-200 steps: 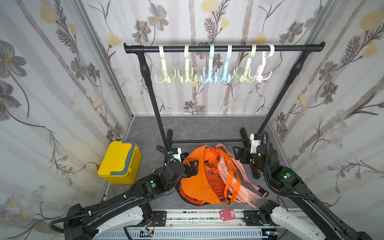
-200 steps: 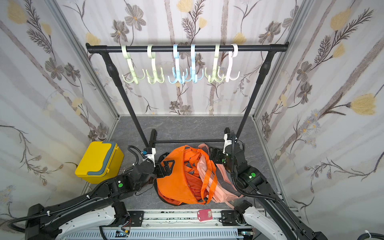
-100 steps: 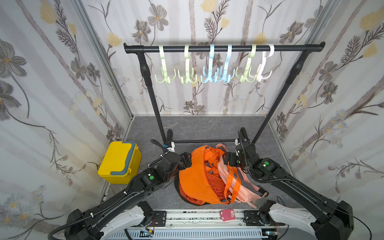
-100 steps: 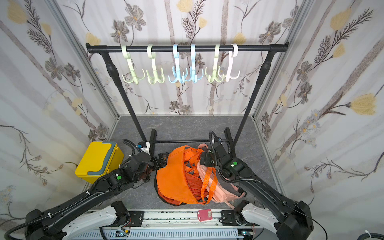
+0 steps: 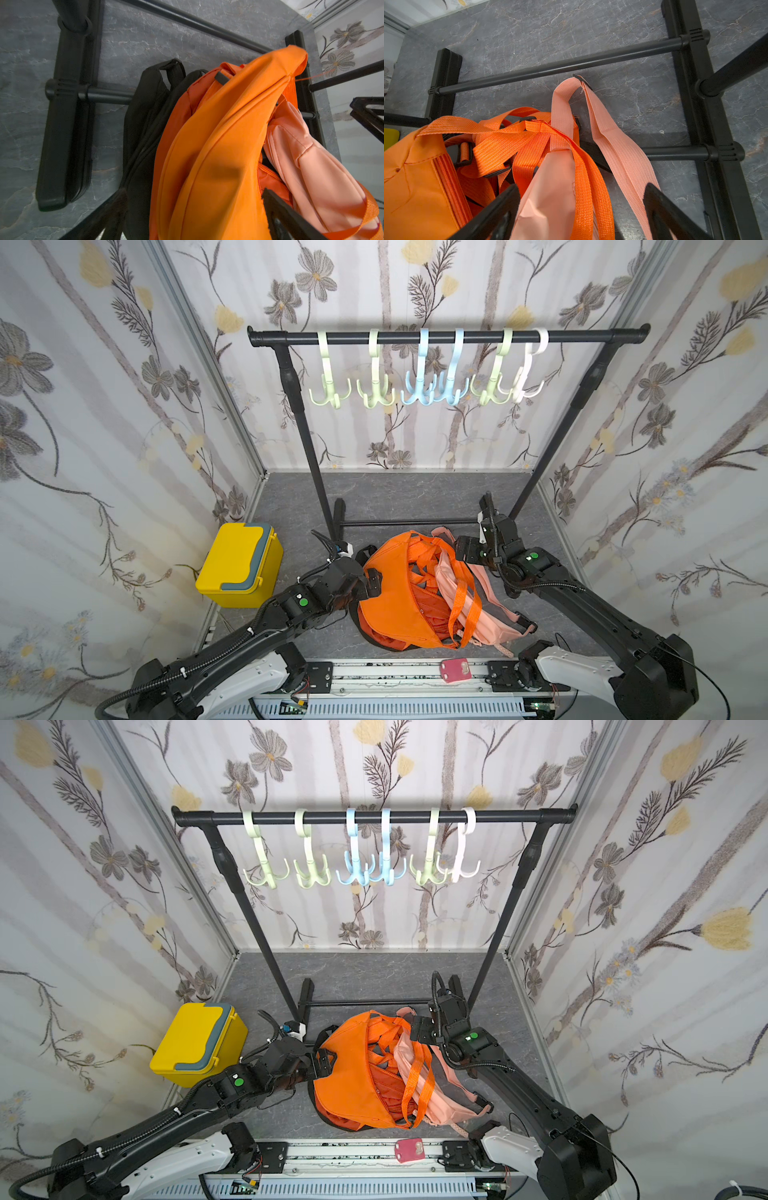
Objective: Hang the bag on a hook
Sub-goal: Pick up the bag from the bag.
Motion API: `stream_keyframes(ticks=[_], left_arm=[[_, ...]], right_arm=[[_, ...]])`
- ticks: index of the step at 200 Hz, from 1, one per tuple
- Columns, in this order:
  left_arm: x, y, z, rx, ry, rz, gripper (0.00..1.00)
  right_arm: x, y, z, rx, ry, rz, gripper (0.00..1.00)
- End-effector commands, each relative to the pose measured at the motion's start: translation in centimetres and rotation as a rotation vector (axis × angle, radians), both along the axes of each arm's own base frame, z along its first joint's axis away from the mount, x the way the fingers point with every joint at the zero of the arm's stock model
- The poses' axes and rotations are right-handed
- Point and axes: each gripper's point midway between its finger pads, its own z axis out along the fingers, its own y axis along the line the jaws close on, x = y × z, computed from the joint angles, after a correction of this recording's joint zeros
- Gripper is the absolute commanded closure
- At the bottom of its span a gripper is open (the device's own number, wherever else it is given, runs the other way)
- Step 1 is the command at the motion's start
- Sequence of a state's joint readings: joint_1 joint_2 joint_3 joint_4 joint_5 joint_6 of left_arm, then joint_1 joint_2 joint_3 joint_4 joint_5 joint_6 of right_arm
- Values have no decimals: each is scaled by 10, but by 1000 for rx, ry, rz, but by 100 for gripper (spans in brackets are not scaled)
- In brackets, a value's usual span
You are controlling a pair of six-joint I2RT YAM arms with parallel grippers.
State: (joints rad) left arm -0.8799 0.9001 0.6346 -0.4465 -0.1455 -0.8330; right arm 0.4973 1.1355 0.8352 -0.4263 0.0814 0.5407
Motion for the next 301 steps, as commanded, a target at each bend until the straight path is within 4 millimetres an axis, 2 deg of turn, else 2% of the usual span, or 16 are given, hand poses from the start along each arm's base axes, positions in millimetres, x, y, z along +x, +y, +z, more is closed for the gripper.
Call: stream_keyframes(ticks=[1,19,29,50,73,97,104,122,123,130,182,220,236,246,267,301], left_arm=[[-6,-6,-10,4,37,3,3],[-9,-16,-17,1,50,-13,12],[-9,-20,-18,5,53,-20,22],[-3,-16,-18,34,37,15,46],[5,-16,-3,24,-11,36,76],[11,-20,14,26,-54,19,97],[12,-22,20,26,-67,10,100],[16,-27,41,0,-114,-13,100],[16,-27,42,-1,-116,-13,100],[17,-26,51,-10,-137,-13,100],[16,-18,120,-72,-296,-46,100],[15,-8,155,-11,-383,-86,100],[16,-5,170,22,-416,-103,100],[16,-2,179,41,-435,-110,100],[16,0,197,61,-476,-131,100],[17,3,218,82,-520,-143,100]], right_arm=[[9,11,13,62,-71,28,8],[11,14,18,85,-96,32,9],[12,14,21,91,-108,29,9],[11,12,26,95,-129,23,9],[8,7,24,82,-139,13,9],[5,2,23,73,-146,8,9],[4,2,24,73,-148,7,9],[1,0,24,68,-145,10,9],[-3,-1,14,56,-123,11,9],[-5,-4,10,47,-112,9,9],[-23,-13,2,5,-57,20,8],[-32,-16,9,0,-56,38,5],[-34,-9,11,26,-49,80,2],[-36,3,14,68,-50,136,0],[-38,23,18,145,-44,226,0],[-37,44,13,199,-18,312,0]])
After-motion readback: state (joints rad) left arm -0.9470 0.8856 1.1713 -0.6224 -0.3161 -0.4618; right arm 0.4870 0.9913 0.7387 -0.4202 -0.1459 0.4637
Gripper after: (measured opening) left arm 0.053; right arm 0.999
